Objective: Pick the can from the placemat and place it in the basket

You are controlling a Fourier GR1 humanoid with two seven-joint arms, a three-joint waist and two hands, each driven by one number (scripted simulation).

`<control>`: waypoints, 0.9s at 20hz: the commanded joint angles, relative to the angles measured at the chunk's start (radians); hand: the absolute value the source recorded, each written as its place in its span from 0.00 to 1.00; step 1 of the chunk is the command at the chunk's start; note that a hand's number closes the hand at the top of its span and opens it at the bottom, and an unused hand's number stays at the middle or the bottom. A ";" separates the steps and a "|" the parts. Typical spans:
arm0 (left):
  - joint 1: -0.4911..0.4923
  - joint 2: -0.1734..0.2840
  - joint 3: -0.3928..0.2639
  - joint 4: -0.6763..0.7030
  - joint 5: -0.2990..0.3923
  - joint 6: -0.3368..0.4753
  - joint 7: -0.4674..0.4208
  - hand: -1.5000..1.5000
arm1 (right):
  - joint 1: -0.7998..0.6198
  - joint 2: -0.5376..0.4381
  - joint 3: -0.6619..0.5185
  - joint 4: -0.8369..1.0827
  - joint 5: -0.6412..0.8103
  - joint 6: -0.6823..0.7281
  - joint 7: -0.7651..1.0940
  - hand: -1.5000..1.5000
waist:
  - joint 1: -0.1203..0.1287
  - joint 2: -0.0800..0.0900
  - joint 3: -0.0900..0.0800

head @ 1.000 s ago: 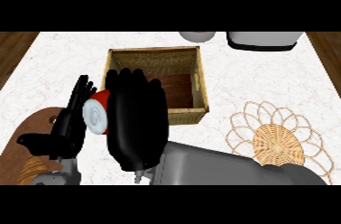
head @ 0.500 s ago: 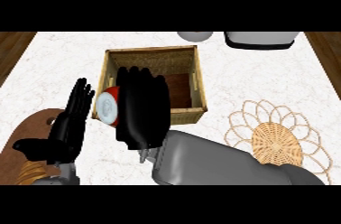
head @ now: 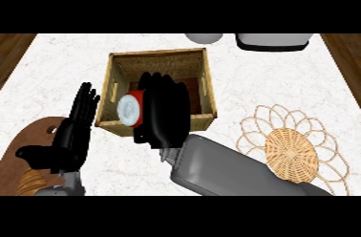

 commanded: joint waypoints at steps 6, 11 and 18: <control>0.081 -0.038 -0.039 -0.027 -0.015 0.007 -0.056 0.50 | 0.072 0.012 -0.022 0.035 0.018 -0.068 0.140 0.00 | 0.005 -0.001 0.000; 0.063 -0.013 -0.029 -0.085 -0.002 -0.003 0.038 0.50 | 0.058 0.012 -0.026 0.093 -0.016 -0.169 0.073 0.00 | 0.013 0.001 0.000; -0.025 -0.007 0.001 0.009 -0.018 0.008 -0.002 0.50 | 0.037 0.012 -0.065 0.027 0.090 -0.282 0.036 0.00 | -0.001 0.001 0.000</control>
